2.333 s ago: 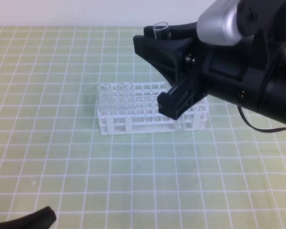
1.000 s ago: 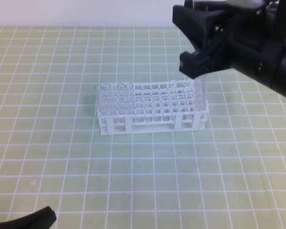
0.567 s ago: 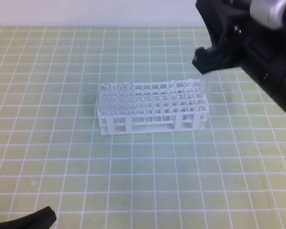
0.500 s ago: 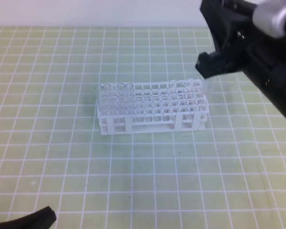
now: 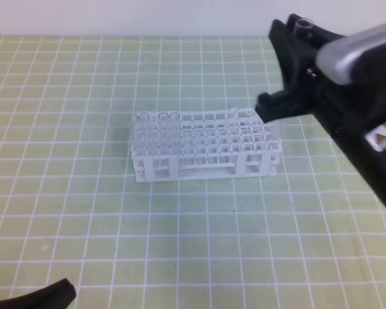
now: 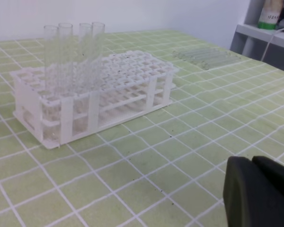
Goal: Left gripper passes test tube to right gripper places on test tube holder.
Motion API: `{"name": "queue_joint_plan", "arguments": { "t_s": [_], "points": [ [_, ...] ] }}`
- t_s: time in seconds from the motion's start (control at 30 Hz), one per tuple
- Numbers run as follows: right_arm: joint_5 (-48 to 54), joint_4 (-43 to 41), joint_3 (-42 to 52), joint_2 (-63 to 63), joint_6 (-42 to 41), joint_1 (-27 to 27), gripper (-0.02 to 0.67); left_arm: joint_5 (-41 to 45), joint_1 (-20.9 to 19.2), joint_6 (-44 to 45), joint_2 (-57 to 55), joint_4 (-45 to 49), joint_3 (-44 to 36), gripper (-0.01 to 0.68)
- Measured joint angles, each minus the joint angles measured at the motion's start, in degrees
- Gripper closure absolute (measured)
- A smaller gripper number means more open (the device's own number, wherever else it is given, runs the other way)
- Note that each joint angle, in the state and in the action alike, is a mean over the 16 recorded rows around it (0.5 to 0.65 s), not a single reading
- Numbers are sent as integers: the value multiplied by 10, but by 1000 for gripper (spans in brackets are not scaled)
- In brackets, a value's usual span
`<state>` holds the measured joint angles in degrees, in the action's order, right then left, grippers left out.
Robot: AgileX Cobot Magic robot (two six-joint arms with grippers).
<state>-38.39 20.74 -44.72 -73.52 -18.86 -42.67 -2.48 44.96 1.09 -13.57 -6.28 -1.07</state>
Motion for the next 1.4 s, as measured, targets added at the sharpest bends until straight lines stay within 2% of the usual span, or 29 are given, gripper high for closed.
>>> {"name": "queue_joint_plan", "arguments": {
  "t_s": [0.8,1.4],
  "points": [
    [-11,10,-224,-268,33,-8,567,2,0,0,1,1,3,673],
    [-46,53,-253,-342,18,-20,567,3,0,0,2,1,5,673]
  ]
}}
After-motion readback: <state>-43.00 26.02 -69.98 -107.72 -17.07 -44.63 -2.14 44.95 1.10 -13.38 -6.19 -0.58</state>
